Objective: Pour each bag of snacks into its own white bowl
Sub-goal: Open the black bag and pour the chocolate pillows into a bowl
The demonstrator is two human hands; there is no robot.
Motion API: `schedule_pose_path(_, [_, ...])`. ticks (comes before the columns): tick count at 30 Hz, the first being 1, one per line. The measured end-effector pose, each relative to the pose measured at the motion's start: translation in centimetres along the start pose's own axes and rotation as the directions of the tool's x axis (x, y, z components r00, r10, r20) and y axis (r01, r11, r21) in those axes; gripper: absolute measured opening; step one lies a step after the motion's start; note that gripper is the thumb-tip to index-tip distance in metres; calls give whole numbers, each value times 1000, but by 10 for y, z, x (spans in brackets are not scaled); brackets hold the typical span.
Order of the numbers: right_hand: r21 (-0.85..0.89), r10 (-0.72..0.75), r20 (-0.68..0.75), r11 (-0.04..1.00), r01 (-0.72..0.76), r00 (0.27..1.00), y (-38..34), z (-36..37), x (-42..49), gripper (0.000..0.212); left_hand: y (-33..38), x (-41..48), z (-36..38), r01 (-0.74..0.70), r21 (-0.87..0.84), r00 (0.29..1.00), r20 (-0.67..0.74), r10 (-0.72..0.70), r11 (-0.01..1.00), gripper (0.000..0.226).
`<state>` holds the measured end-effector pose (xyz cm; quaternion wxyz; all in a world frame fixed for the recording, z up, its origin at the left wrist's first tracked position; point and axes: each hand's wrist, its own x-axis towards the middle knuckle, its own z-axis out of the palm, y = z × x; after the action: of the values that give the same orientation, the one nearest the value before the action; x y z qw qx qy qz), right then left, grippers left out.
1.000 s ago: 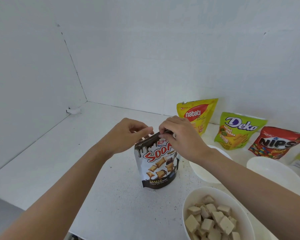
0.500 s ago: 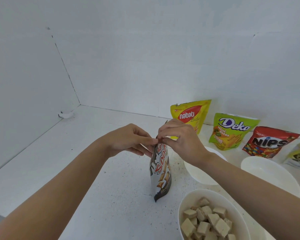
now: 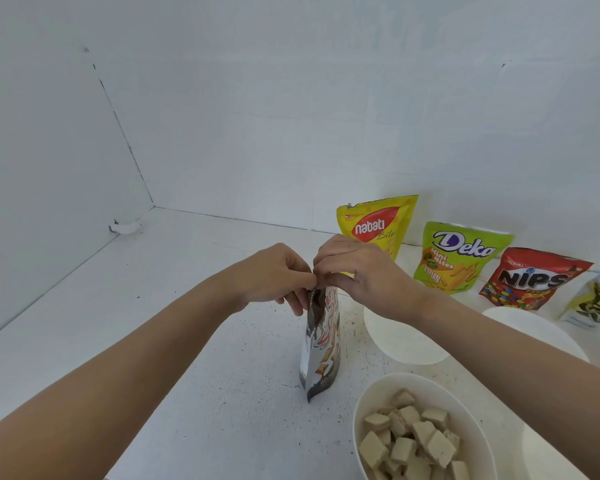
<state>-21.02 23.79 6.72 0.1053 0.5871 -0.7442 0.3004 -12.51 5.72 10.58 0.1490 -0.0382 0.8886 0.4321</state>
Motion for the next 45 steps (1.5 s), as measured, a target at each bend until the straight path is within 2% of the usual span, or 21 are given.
schedule_pose_path(8, [-46, -43, 59, 998, 45, 997, -4, -9, 3, 15, 3, -2, 2, -21, -73, 993, -114, 12, 997, 23])
schedule_pose_path(18, [-75, -68, 147, 994, 80, 987, -9, -9, 2, 17, 6, -5, 7, 21, -121, 997, -77, -30, 992, 23])
schedule_pose_path(19, [-80, -67, 155, 994, 80, 986, -9, -9, 2, 16, 5, -5, 7, 20, -99, 995, -95, -29, 995, 24])
schedule_pose_path(21, [-95, -38, 159, 994, 54, 987, -4, -13, -3, 12, -4, -6, 0, 20, 10, 973, -229, -17, 1000, 28])
schedule_pose_path(23, [-88, 26, 115, 996, -16, 993, 4, -21, -13, 12, -16, -11, -17, 53, -13, 945, -323, -54, 999, 29])
schedule_pose_path(26, [-94, 29, 80, 995, -22, 996, 1, -24, -15, 15, -13, -17, -29, 61, 27, 956, -289, -50, 998, 24])
schedule_pose_path(31, [-77, 100, 84, 993, -93, 991, -6, -14, -3, 14, 8, -5, -23, 39, 150, 909, -415, 27, 988, 29])
schedule_pose_path(35, [-76, 157, 143, 986, -147, 977, -2, -15, -10, 14, -3, 0, -29, 111, 361, 902, -427, 59, 926, 25])
schedule_pose_path(38, [-85, 217, 177, 975, -205, 960, -2, -16, -14, 16, -11, 3, -38, 149, 329, 883, -469, 24, 932, 25])
schedule_pose_path(40, [-125, 201, 217, 976, -177, 955, -3, -16, -10, 22, -13, 5, -41, 156, 291, 872, -490, 7, 944, 26])
schedule_pose_path(45, [-186, 164, 238, 975, -121, 957, -9, -12, 3, 12, -14, 13, -31, 158, 295, 890, -457, -6, 942, 31])
